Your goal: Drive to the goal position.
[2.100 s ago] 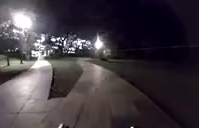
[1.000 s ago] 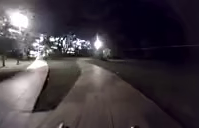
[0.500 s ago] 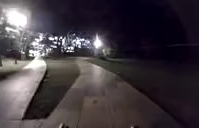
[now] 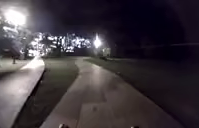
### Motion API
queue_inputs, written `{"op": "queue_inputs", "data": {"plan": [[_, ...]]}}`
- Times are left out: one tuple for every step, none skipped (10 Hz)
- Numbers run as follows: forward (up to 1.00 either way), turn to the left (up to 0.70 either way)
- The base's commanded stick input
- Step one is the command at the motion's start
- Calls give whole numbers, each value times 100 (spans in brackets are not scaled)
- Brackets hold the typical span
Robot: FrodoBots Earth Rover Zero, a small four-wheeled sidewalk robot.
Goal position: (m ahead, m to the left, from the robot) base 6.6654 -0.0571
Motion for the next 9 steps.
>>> {"op": "queue_inputs", "data": {"plan": [[45,0],[45,0],[45,0],[45,0],[45,0],[45,0],[45,0],[45,0],[45,0]]}}
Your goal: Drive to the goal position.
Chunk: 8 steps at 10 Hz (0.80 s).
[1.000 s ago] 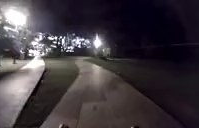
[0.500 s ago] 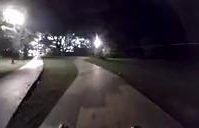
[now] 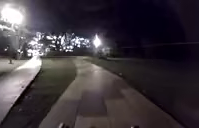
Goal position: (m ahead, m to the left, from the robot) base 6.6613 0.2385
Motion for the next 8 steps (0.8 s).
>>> {"op": "queue_inputs", "data": {"plan": [[45,0],[45,0],[45,0],[45,0],[45,0],[45,0],[45,0],[45,0]]}}
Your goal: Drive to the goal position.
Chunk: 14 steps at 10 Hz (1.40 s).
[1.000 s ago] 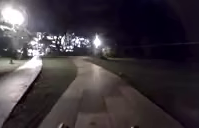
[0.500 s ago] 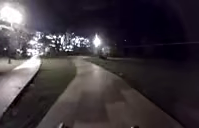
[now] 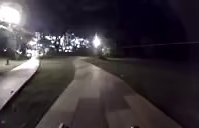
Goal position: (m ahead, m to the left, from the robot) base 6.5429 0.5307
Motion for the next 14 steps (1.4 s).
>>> {"op": "queue_inputs", "data": {"plan": [[45,0],[45,0],[45,0],[45,0],[45,0],[45,9],[45,26],[45,27],[45,27],[45,27],[45,10],[45,0],[45,0],[45,0]]}}
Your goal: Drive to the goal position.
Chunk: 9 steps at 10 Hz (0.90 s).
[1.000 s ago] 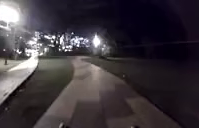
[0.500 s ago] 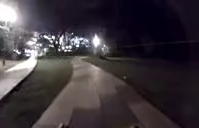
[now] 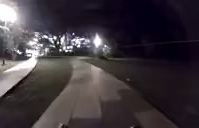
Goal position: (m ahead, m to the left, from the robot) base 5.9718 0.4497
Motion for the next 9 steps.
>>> {"op": "queue_inputs", "data": {"plan": [[45,0],[45,0],[45,0],[45,0],[45,0],[45,0],[45,0],[45,0],[45,0]]}}
